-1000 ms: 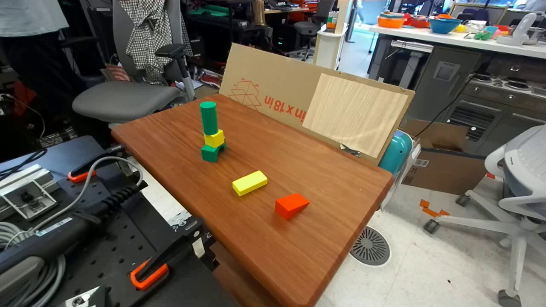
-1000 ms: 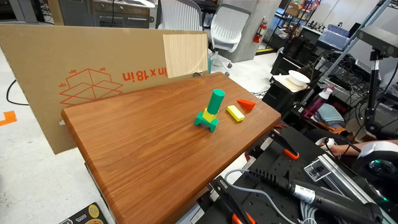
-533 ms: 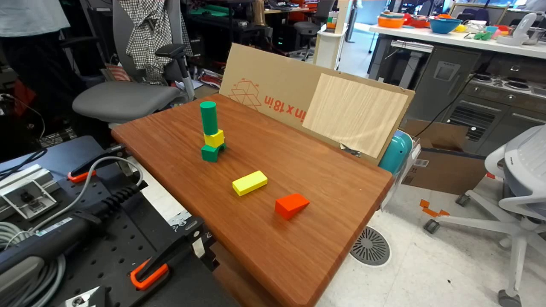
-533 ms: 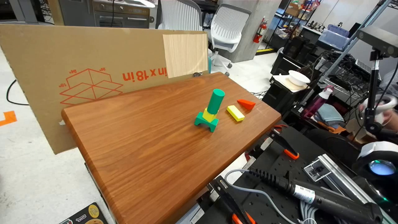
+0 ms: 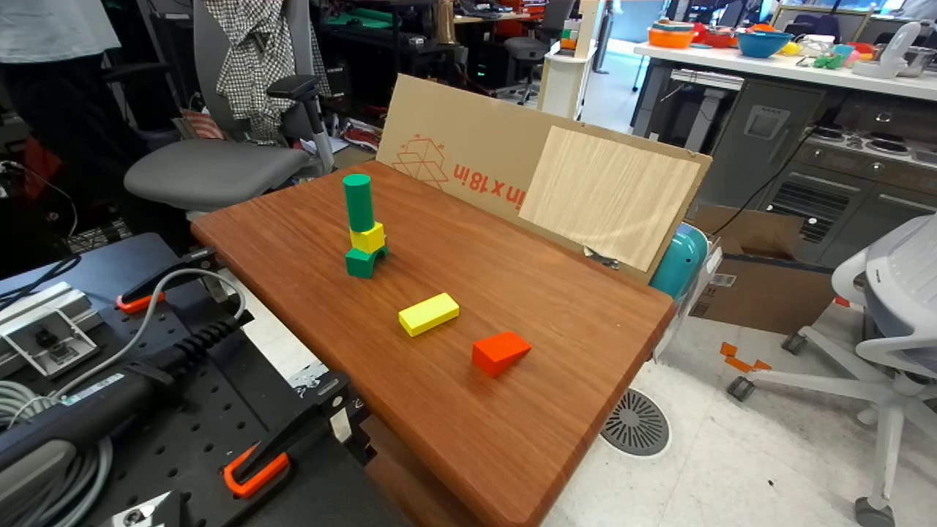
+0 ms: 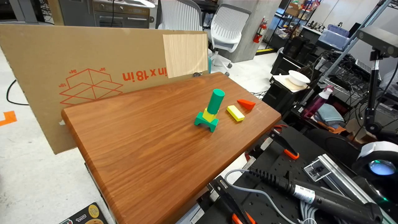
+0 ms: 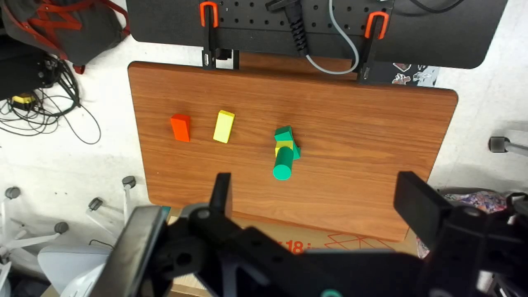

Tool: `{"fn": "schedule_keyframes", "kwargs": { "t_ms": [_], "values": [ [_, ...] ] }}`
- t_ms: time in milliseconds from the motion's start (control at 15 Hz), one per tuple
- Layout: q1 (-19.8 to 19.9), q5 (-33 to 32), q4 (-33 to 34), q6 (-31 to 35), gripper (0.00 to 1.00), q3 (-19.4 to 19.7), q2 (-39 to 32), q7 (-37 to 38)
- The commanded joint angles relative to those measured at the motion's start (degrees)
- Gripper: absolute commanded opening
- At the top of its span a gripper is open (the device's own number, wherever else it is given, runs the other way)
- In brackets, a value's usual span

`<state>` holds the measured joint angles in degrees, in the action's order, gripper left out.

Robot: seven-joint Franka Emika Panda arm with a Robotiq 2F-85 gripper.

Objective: Pick up the green block from the yellow cube and put it on the yellow cuboid.

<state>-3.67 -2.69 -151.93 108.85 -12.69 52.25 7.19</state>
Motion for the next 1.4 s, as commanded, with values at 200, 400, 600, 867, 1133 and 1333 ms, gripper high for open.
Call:
{"fn": "schedule_keyframes", "kwargs": {
  "t_ms": [200, 400, 600, 867, 1133, 1333],
  "values": [
    [-0.8, -0.6, 0.1, -0.2, 1.00, 0.6, -0.2, 0.6],
    [-0.8, -0.6, 0.1, -0.2, 1.00, 0.6, -0.2, 0.6],
    [-0.8, -0.5, -0.3, 1.5, 1.00, 1.3, -1.5, -0.1],
    [-0.7, -0.4, -2.4, 8.6, 1.00, 3.0, -6.1, -2.3],
    [-0.7, 0.5, -5.0, 20.1, 1.00, 6.2, -13.6, -5.5],
    [-1.0, 1.7, -5.3, 28.8, 1.00, 10.3, -22.4, -10.7]
  ]
}}
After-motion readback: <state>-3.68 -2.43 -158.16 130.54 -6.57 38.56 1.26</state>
